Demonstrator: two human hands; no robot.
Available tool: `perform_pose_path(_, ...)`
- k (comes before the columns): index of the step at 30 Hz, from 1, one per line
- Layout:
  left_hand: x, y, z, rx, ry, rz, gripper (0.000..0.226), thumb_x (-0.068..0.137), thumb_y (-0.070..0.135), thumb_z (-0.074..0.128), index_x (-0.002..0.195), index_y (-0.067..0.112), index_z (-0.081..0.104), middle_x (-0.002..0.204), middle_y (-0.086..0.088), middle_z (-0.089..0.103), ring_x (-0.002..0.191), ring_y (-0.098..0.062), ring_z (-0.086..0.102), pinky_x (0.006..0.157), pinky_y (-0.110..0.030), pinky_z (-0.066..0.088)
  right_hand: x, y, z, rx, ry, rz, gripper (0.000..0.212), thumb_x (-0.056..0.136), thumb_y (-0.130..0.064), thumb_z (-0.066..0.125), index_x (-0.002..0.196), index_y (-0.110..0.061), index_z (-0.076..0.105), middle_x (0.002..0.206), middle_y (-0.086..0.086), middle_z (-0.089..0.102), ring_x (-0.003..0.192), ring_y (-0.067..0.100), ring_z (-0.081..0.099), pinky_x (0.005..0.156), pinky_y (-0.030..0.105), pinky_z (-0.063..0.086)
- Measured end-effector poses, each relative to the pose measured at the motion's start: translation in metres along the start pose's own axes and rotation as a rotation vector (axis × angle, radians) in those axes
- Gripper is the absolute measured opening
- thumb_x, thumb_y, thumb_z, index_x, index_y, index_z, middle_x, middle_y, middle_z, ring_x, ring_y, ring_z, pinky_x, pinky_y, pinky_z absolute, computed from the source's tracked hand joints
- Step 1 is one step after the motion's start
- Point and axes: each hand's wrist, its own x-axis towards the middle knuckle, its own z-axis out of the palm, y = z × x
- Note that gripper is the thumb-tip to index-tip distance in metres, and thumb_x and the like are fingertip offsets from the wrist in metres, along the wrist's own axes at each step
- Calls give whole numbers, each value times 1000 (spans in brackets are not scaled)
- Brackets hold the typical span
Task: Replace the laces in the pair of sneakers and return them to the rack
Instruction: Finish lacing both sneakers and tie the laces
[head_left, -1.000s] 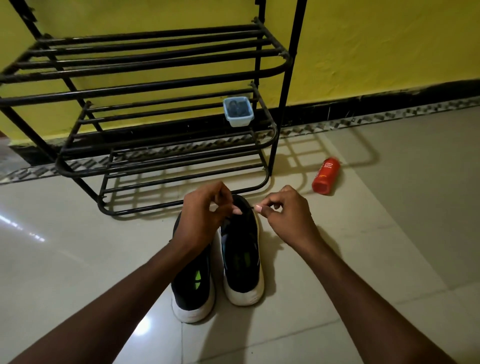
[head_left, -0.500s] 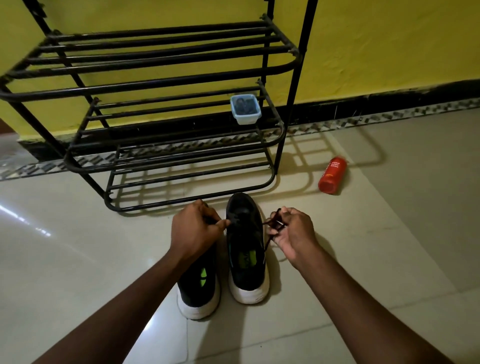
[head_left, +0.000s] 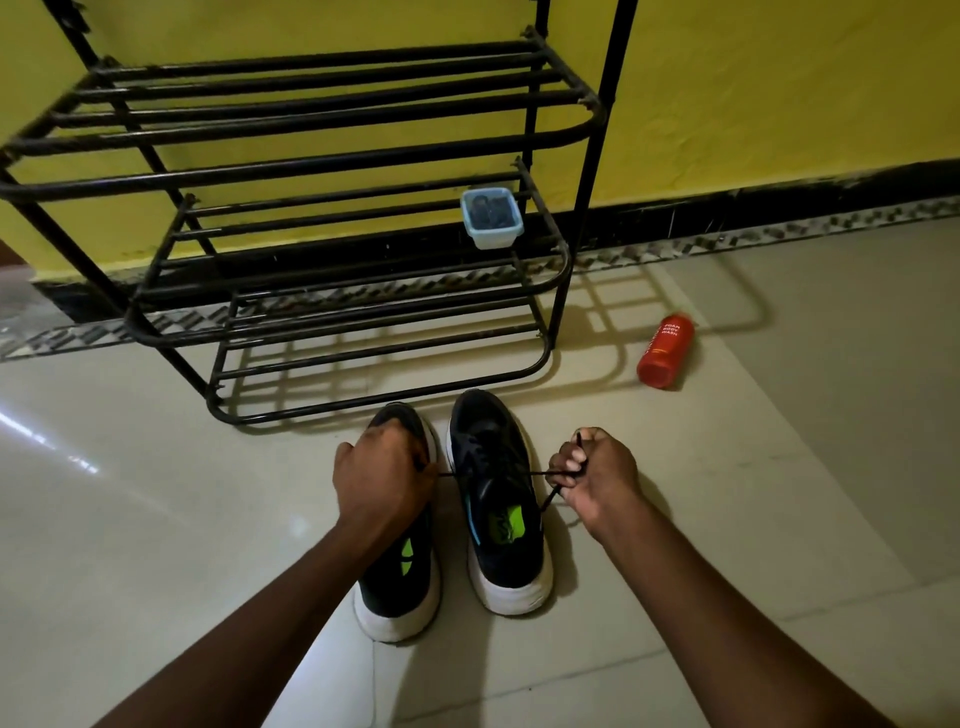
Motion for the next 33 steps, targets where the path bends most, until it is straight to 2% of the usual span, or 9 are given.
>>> perform_pose_path(6, -4, -5, 5, 3, 3, 26, 17, 86, 36, 73, 89, 19, 70, 95, 0, 63, 92, -23, 61, 87, -37, 39, 7, 6, -10, -64, 32, -19, 28, 85, 1, 25, 66, -19, 33, 43, -4, 28, 35, 10, 25, 41, 18, 14)
perform_pose_path(15, -8, -5, 3, -5, -14, 52, 17, 87, 36, 71, 87, 20, 69, 101, 1, 61, 94, -21, 59, 85, -36, 42, 1, -1, -9, -265, -82, -39, 27, 83, 3, 30, 67, -16, 40, 47, -2, 26, 39, 10, 22, 43, 16, 14)
perform_pose_path(19, -10, -5, -1, -58, 8, 102, 17, 86, 37, 68, 78, 22, 69, 93, 6, 53, 91, -15, 51, 81, -35, 27, -9, -7, -1, -873, -202, -301, 32, 101, -13, 51, 69, -12, 47, 44, -9, 31, 38, 6, 27, 44, 18, 20)
perform_pose_path(21, -11, -3, -3, -124, -15, 122, 18, 89, 38, 66, 77, 25, 67, 94, 7, 51, 93, -12, 48, 84, -35, 22, -16, -16, 0, -1271, -281, -520, 34, 89, -29, 73, 66, -12, 57, 44, -13, 41, 42, 1, 37, 45, 18, 31)
perform_pose_path(23, -11, 1, -7, -267, -31, 106, 22, 92, 39, 67, 75, 24, 65, 96, 5, 53, 89, -8, 47, 83, -30, 19, -26, -30, 5, -1595, -376, -548, 26, 76, -35, 84, 68, -17, 68, 48, -15, 50, 47, -2, 46, 48, 12, 33)
perform_pose_path(25, -12, 6, -11, -449, -51, 74, 24, 92, 39, 69, 73, 25, 64, 91, 5, 62, 82, -4, 53, 84, -20, 27, -33, -41, 8, -1822, -460, -521, 19, 74, -34, 85, 71, -19, 73, 54, -14, 57, 52, -2, 52, 54, 16, 38)
perform_pose_path(28, -12, 16, -17, -717, -96, 72, 28, 93, 32, 71, 69, 19, 64, 82, 6, 69, 82, -5, 67, 80, -27, 51, -36, -51, 4, -1767, -514, -535, 11, 79, -28, 82, 76, -20, 75, 75, -6, 62, 70, 0, 58, 64, 22, 43)
perform_pose_path(30, -14, 26, -21, -905, -175, 103, 32, 98, 22, 64, 70, 6, 66, 88, 1, 74, 90, -6, 70, 80, -22, 52, -38, -52, 1, -1567, -538, -547, 8, 83, -24, 80, 78, -19, 77, 95, -3, 64, 89, 6, 63, 72, 21, 45)
perform_pose_path(33, -19, 39, -23, -1117, -279, 116, 34, 104, 18, 53, 83, -6, 65, 95, -8, 77, 96, -15, 72, 83, -20, 54, -45, -46, 0, -1171, -517, -549, 18, 93, -10, 67, 77, -9, 76, 106, 2, 72, 103, 9, 67, 83, 19, 47)
